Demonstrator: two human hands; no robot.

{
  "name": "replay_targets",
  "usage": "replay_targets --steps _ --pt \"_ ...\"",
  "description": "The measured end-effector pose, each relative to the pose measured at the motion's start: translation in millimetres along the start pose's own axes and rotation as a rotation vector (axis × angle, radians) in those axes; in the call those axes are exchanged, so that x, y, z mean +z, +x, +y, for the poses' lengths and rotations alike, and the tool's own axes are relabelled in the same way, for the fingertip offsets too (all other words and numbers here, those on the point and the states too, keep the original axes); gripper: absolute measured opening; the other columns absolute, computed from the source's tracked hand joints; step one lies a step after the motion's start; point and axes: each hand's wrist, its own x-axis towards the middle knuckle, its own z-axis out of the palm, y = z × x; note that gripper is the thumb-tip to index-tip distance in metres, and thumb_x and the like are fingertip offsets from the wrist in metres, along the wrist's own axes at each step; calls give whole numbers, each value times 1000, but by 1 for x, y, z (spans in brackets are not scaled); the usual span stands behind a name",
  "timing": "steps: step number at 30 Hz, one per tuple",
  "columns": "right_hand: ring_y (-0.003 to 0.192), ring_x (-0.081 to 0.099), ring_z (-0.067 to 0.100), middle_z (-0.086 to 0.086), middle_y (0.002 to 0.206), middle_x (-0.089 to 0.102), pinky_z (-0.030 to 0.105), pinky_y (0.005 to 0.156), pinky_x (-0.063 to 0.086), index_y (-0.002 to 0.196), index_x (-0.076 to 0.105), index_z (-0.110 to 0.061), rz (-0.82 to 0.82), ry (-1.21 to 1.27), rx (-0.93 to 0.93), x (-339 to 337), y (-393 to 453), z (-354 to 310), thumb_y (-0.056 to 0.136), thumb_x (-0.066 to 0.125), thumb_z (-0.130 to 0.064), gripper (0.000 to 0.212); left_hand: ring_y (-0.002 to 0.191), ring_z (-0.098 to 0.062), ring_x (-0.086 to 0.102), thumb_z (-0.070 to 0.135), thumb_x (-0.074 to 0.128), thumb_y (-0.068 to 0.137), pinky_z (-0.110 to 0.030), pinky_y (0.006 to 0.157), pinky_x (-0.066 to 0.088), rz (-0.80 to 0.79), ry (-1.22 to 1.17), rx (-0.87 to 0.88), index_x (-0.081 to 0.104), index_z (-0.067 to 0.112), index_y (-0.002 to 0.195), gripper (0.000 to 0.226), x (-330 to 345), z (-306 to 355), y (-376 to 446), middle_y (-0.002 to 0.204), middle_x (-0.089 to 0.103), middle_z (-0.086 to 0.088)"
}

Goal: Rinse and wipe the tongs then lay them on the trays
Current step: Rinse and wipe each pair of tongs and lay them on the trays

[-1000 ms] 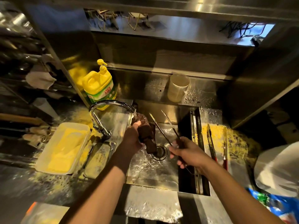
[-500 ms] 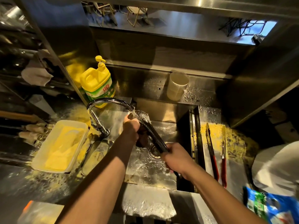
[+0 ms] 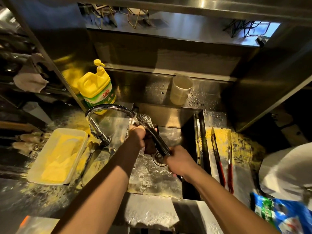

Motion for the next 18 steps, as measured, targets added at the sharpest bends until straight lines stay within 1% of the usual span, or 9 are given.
replay_targets --steps 3,4,6,8,10,11,14,15,18 --pt "41 54 7 2 67 64 23 40 43 97 65 -19 -18 20 2 -14 -5 1 88 57 -8 17 97 -40 65 -4 44 99 -60 87 56 14 34 10 54 2 125 29 8 0 -4 123 61 -26" --pt "41 53 7 3 67 64 24 41 43 98 65 -19 -24 8 6 -20 -8 3 88 57 -8 17 96 -35 64 0 45 100 -53 91 55 23 58 14 58 4 109 16 9 -1 -2 121 60 -21" --pt "39 52 6 2 64 63 24 40 42 96 65 -21 -52 -23 24 -33 -19 13 87 58 -8 17 83 -23 60 7 51 100 -35 82 54 141 140 31 53 10 84 16 7 2 5 115 55 -13" --pt "37 50 8 1 58 59 24 39 41 97 65 -16 -93 19 65 -45 -29 24 86 59 -4 18 94 -26 67 8 66 93 -36 84 57 242 98 86 61 -1 104 15 -5 10 13 120 63 -16" --pt "39 49 12 1 53 57 24 37 38 97 64 -5 -90 148 118 -56 -35 32 85 58 1 14 110 -35 67 5 72 85 -43 89 56 278 85 110 56 -1 129 46 -18 8 19 129 63 -23" --pt "40 48 14 2 54 57 24 37 38 94 63 -2 -75 235 142 -59 -36 34 86 58 2 10 102 -34 68 1 73 84 -41 83 58 283 78 131 55 2 128 48 -22 7 16 125 64 -24" --pt "45 45 17 12 64 55 26 37 34 92 61 2 -61 460 169 -61 -33 29 84 56 6 10 53 -22 65 -9 63 88 -25 42 55 167 14 132 62 -1 111 25 -28 -6 3 96 62 -24" --pt "47 45 18 14 67 55 26 38 34 96 61 3 -61 515 180 -60 -32 28 84 56 7 14 48 -21 65 -5 61 90 -27 41 55 123 32 94 64 -4 110 20 -29 -9 -3 96 61 -23" --pt "50 48 16 10 68 60 26 40 36 110 65 -6 -56 597 215 -56 -29 25 86 55 5 28 69 -31 66 6 60 93 -45 74 59 -23 41 -24 65 -1 117 25 -36 -18 -12 99 64 -21"
